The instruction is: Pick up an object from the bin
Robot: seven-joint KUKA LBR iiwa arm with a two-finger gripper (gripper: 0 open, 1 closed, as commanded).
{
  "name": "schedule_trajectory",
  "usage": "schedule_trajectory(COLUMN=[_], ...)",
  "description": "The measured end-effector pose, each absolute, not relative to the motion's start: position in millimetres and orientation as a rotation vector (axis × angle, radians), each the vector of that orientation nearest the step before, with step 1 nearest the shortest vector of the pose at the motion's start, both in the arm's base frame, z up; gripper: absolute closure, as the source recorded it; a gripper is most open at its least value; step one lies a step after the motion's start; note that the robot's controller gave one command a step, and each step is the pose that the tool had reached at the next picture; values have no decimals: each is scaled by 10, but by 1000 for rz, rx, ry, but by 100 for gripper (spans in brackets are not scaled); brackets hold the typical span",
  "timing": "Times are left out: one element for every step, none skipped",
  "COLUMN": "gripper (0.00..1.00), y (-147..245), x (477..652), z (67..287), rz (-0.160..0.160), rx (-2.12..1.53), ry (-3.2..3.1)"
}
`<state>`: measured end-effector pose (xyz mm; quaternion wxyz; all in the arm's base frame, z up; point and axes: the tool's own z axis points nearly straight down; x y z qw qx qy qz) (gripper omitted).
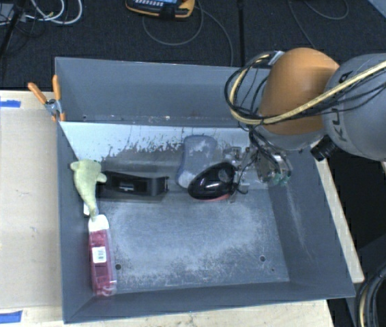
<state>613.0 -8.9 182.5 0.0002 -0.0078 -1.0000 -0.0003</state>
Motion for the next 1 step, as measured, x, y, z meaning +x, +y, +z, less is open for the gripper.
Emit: schedule_trajectory(gripper=[100], y=[-34], x=[6117], z=[2452], rz=[-1], rx=[52], ry=[-3136])
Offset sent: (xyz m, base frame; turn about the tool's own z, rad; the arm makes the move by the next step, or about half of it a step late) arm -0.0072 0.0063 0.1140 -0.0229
